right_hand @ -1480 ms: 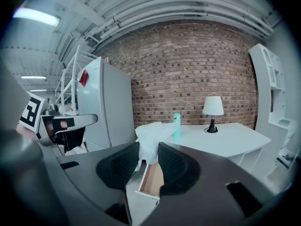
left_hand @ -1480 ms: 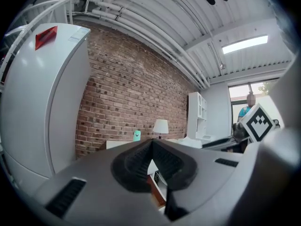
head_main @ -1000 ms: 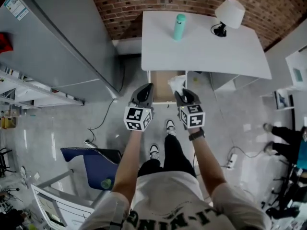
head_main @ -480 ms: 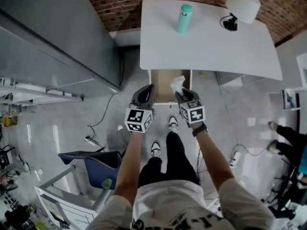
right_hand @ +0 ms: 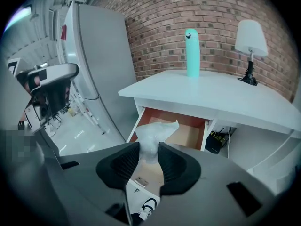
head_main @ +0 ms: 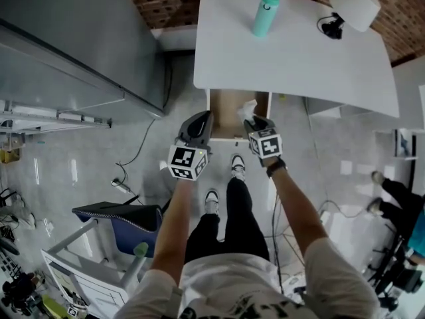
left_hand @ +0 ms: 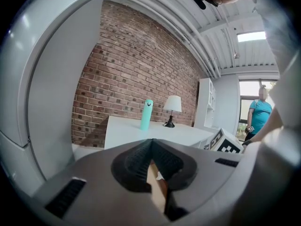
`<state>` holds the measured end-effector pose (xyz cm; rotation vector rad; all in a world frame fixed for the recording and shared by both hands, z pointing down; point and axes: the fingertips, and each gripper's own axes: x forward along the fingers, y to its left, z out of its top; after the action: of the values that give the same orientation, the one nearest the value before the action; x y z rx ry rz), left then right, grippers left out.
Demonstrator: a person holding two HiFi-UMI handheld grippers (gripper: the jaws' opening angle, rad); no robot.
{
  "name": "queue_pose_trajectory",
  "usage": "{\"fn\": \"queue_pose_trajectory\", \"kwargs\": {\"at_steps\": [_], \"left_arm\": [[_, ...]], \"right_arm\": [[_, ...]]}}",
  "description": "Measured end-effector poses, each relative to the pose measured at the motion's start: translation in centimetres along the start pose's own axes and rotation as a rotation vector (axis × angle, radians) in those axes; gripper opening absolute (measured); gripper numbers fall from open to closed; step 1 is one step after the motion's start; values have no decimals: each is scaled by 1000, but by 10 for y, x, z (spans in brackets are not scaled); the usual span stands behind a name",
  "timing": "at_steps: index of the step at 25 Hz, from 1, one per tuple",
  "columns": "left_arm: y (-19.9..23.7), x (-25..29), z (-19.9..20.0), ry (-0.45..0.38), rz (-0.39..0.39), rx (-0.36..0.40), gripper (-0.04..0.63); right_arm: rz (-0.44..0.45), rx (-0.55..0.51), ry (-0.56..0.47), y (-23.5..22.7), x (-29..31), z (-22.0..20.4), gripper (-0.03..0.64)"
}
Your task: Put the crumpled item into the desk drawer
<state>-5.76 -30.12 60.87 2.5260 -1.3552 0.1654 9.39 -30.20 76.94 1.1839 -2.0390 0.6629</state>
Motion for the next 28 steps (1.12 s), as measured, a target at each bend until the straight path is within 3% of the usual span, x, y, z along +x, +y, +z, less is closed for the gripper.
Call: {"fn": "queue_pose_trajectory", "kwargs": {"at_steps": [5, 11, 28], "left_arm": [[6, 4, -9, 2, -2, 3, 0], [13, 17, -25, 22, 0, 0, 0], [31, 38, -76, 63, 30, -34, 0]], "right_arm": [[20, -40, 9, -5, 26, -5, 112], [49, 19, 44, -15, 58, -23, 112], [95, -16, 173, -24, 139, -65, 112]]}}
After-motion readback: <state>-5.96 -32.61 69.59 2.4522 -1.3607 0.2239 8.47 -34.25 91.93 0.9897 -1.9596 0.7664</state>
